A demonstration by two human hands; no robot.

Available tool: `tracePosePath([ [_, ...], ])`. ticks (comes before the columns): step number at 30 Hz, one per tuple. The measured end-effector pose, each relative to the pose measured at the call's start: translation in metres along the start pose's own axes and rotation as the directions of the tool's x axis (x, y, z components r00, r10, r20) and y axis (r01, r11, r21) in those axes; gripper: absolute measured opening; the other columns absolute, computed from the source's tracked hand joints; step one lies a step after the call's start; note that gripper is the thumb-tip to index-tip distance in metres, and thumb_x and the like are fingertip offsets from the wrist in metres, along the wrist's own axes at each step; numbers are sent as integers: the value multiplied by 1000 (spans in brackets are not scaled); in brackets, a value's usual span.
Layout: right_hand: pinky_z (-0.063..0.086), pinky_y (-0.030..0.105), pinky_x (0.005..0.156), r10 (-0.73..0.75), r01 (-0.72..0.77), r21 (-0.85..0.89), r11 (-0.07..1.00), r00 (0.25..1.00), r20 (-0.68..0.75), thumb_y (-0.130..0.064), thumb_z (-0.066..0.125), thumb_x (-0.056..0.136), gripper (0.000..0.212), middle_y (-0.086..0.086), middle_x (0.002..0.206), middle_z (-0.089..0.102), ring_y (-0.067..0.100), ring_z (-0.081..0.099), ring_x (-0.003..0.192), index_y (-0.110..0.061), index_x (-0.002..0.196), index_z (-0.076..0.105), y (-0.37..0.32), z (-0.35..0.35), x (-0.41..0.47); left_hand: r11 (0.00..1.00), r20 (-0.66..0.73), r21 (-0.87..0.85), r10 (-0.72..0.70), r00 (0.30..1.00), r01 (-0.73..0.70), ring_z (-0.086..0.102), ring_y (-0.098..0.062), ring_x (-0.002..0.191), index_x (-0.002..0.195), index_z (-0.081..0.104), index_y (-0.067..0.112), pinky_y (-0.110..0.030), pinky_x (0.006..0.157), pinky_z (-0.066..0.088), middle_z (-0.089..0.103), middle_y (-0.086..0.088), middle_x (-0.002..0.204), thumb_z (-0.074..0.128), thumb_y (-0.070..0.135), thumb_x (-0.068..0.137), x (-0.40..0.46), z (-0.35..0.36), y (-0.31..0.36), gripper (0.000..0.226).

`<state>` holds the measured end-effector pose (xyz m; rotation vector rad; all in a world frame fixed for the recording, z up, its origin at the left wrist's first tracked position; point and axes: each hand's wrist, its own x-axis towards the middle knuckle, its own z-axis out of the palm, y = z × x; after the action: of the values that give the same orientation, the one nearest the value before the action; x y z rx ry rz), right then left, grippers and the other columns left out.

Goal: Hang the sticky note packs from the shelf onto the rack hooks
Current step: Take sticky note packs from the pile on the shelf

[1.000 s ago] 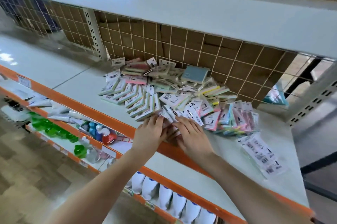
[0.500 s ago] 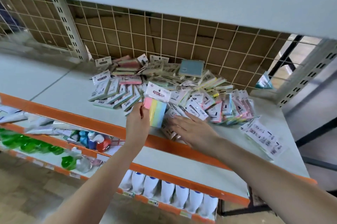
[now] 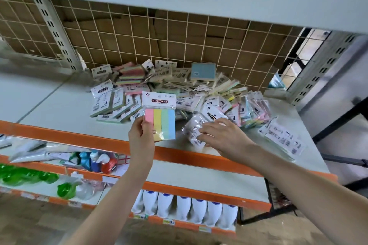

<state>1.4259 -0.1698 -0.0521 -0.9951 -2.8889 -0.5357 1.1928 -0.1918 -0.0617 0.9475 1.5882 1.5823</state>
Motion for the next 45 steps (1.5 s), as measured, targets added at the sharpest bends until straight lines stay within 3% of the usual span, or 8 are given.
tracePosePath([
  [7, 53, 33, 59, 364, -280, 267, 922, 862, -352, 4, 61, 81, 22, 5, 88, 71, 24, 69, 74, -7, 98, 69, 3, -26, -10, 1000, -14, -5, -18, 1000, 18, 53, -3, 69, 89, 58, 28, -20, 59, 41, 61, 6, 82, 41, 20, 97, -12, 7, 4, 20],
  [13, 25, 26, 47, 942, -535, 834, 133, 330, 61, -19, 46, 99, 25, -5, 59, 40, 6, 34, 50, -13, 75, 46, 19, -44, -35, 1000, 160, 17, 6, 987, -9, 55, 0, 64, 85, 56, 25, -13, 59, 43, 59, 7, 75, 58, 29, 92, -39, 32, 18, 9],
  [17, 52, 45, 63, 902, -100, 911, -400, 135, 411, -10, 50, 97, 13, 14, 80, 49, 23, 49, 70, -4, 85, 49, 27, -57, -67, 995, 281, -24, -86, 956, 97, 59, -14, 69, 93, 53, 16, -13, 47, 46, 60, -3, 83, 62, 9, 88, -67, 63, 23, 13],
  [20, 58, 35, 53, 786, 414, 674, -612, 222, 577, 10, 57, 81, 38, 19, 91, 62, 24, 67, 63, -9, 113, 48, 24, -75, -103, 974, 443, -63, -168, 881, 217, 65, -12, 66, 96, 53, 14, -18, 48, 49, 65, -6, 88, 63, 4, 88, -102, 96, 26, 16],
  [30, 57, 31, 68, 857, 226, 828, -513, 77, 510, -1, 68, 84, 49, 11, 107, 66, 20, 71, 87, -15, 125, 46, -12, -86, -268, 956, 707, -193, -20, 706, 221, 67, -27, 102, 122, 52, 13, -44, 82, 56, 68, -9, 114, 81, 23, 66, -255, 195, 62, 64],
  [36, 51, 19, 71, 916, -37, 927, -373, 143, 374, -9, 71, 83, 59, 6, 114, 62, 7, 65, 94, -18, 131, 37, -23, -103, -384, 999, 722, -49, 25, 691, 15, 60, -11, 106, 128, 50, 16, -32, 85, 52, 61, 7, 118, 73, 19, 80, -341, 242, 67, 53],
  [40, 51, 28, 90, 984, -376, 913, -162, 13, 180, -10, 76, 79, 84, -1, 126, 40, 3, 51, 114, -22, 144, 24, -12, -131, -453, 987, 814, -104, 154, 559, -121, 64, 5, 91, 101, 56, 31, -13, 78, 50, 70, 18, 96, 72, 14, 81, -392, 270, 74, 31],
  [45, 54, 44, 81, 973, -731, 682, -11, 151, 177, -50, 64, 81, 45, -5, 103, 63, 25, 63, 94, -29, 118, 48, 8, -173, -510, 968, 872, -182, 241, 426, -174, 63, 10, 88, 103, 56, 36, -5, 68, 46, 69, 26, 96, 76, 24, 76, -449, 305, 91, 36],
])
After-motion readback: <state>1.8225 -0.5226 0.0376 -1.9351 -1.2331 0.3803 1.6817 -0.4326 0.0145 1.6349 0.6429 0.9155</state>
